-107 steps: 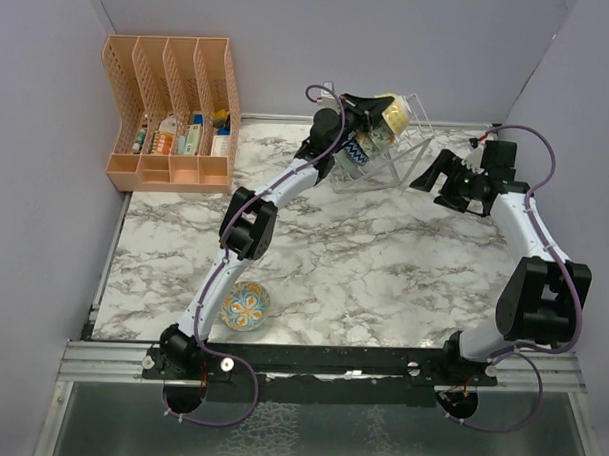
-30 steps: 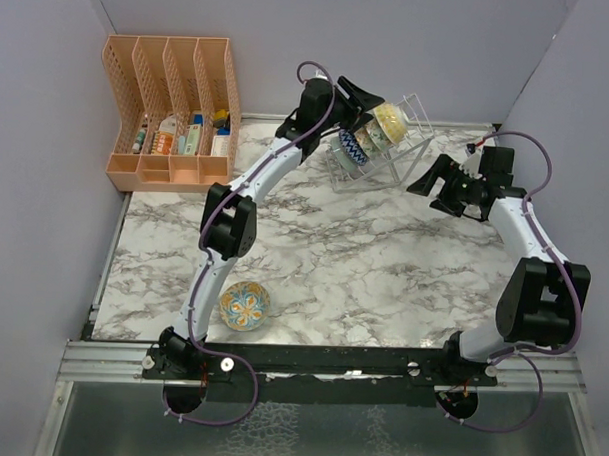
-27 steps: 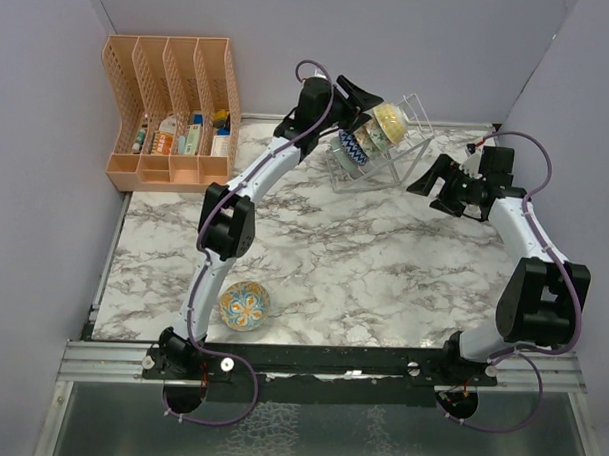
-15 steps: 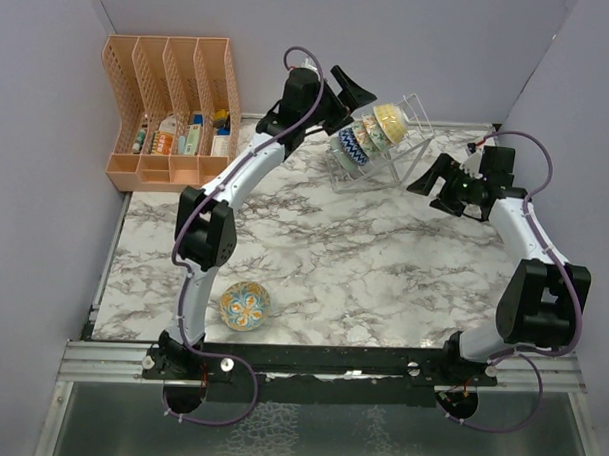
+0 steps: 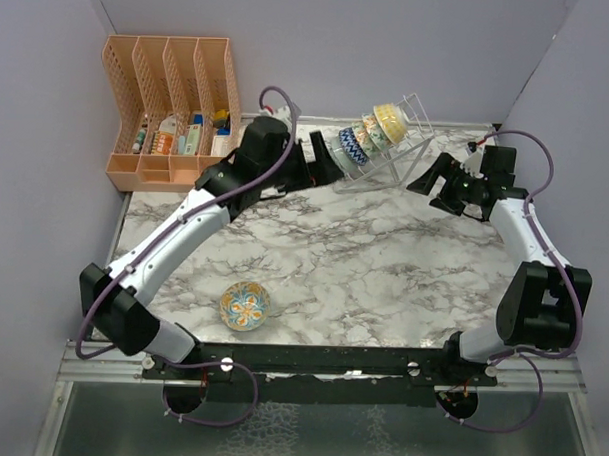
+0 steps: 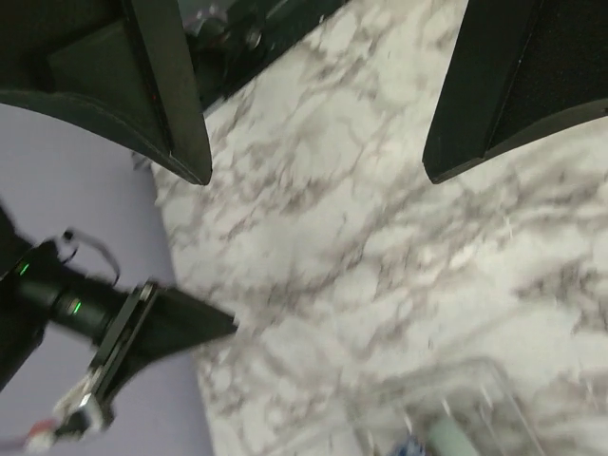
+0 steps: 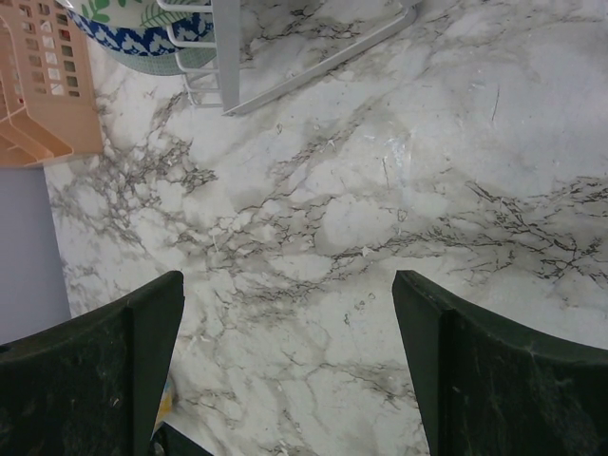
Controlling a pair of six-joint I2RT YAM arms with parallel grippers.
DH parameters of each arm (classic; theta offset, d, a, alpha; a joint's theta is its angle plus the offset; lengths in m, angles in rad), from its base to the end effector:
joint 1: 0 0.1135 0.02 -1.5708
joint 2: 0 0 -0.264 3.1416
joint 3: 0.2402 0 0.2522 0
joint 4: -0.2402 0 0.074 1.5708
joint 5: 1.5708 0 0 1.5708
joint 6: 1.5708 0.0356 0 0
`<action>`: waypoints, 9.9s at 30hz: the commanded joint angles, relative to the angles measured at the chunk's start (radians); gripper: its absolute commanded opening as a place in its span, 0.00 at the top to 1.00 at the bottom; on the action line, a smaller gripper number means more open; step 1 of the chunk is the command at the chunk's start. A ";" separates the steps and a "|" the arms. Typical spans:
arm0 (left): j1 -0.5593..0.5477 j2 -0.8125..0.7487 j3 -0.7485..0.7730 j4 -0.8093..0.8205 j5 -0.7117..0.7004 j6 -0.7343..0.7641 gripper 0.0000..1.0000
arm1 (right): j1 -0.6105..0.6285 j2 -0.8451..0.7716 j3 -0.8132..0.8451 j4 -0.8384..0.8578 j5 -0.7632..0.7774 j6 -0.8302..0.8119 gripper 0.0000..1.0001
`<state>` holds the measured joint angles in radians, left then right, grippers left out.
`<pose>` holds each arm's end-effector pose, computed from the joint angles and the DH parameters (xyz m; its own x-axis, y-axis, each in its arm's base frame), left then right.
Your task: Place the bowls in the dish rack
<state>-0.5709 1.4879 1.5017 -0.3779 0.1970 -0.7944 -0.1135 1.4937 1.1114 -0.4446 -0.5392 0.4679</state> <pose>0.2857 -0.1918 0.4012 -0.6978 -0.3833 -0.6051 0.2654 0.6462 -0.7155 0.3201 -0.0181 0.2641 -0.7645 0.4767 -0.4340 0.1082 0.7585 0.6426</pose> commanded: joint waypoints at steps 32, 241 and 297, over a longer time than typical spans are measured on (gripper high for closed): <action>-0.543 -0.240 -0.790 -0.405 -0.502 -0.211 0.53 | -0.008 -0.031 -0.029 0.009 -0.057 0.006 0.10; 0.036 0.994 1.020 0.178 0.065 -0.213 0.01 | -0.017 0.013 -0.111 0.092 -0.094 0.020 0.10; 0.037 0.698 0.747 0.094 0.011 -0.038 0.01 | -0.017 -0.022 -0.093 0.068 -0.093 0.014 0.10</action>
<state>-0.5453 2.3680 2.3501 -0.2237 0.2535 -0.9199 -0.1246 1.5101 1.0027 -0.3813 -0.6155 0.4858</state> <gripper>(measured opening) 0.992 0.903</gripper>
